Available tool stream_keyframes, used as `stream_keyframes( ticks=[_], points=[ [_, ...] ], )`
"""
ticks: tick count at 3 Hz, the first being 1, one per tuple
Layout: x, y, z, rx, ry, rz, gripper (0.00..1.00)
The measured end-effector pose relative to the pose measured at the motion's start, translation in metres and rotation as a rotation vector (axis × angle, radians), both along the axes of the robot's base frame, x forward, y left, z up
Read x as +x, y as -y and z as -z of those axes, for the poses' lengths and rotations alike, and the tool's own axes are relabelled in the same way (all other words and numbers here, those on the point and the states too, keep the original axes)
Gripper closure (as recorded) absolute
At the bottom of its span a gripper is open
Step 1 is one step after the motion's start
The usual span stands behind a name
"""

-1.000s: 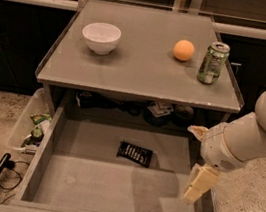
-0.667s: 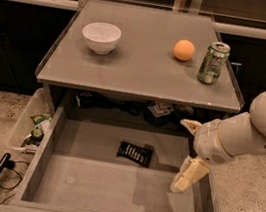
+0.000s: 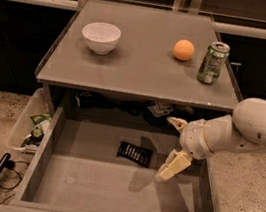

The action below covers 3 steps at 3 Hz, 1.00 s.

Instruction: Pick rxbar chocolate from top drawer and place on counter

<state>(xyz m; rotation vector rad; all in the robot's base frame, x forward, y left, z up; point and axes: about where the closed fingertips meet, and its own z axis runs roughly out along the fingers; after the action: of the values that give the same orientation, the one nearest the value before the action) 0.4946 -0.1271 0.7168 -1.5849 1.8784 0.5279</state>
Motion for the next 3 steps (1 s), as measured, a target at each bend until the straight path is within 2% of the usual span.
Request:
stream_keyframes(
  ticks=[2, 3],
  points=[
    [0.018, -0.042, 0.048, 0.081, -0.044, -0.038, 0.00],
    [0.029, -0.054, 0.068, 0.084, -0.038, -0.026, 0.00]
  ],
)
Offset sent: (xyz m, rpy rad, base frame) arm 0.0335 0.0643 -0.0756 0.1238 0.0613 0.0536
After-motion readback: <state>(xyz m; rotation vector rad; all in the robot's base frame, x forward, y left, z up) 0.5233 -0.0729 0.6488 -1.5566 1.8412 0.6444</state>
